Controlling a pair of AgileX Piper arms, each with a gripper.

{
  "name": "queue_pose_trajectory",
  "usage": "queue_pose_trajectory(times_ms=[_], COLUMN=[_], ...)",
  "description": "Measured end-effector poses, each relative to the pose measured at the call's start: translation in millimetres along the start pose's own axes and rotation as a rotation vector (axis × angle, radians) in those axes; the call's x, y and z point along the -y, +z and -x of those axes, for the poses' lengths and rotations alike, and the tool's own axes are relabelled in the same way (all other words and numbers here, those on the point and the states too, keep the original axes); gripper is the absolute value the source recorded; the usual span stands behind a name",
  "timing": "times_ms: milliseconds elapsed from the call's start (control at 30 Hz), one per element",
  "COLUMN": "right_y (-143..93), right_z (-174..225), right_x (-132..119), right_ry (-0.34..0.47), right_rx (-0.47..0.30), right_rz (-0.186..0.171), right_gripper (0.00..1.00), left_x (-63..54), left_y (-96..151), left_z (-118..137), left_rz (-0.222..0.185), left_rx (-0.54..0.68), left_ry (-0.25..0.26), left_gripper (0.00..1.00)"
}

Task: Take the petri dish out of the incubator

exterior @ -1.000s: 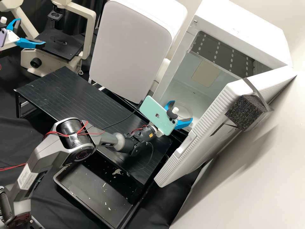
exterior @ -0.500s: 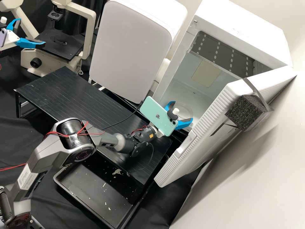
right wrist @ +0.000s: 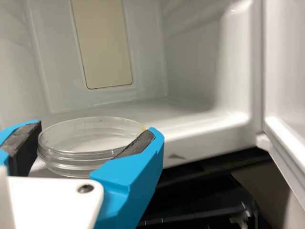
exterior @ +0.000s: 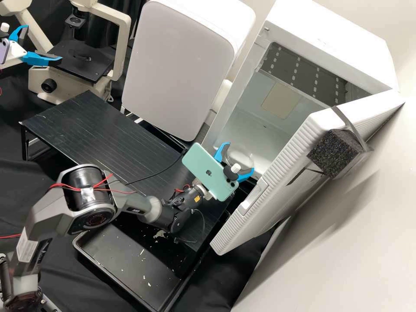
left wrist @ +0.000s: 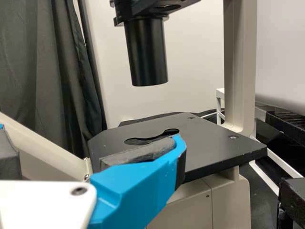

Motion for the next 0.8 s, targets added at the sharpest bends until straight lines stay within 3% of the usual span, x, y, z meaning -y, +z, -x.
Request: queue_pose_trajectory(times_ms=[267, 500, 800], right_y=[-2, -19, -45], right_z=[47, 93, 141], right_x=[4, 27, 76], right_ry=[0.018, -0.034, -0.216], right_rx=[-0.038, -0.028, -0.076], right_rz=[-0.036, -0.05, 0.053], right_gripper=[0.0, 0.0, 0.0], left_x=[0.0, 0.0, 0.0], left_y=[0, 0, 0], left_z=[0, 0, 0], left_rz=[0.0, 0.0, 0.0], left_rx=[0.0, 0.0, 0.0], left_ry=[0.0, 0.0, 0.0], left_gripper=[1.0, 1.0, 1.0])
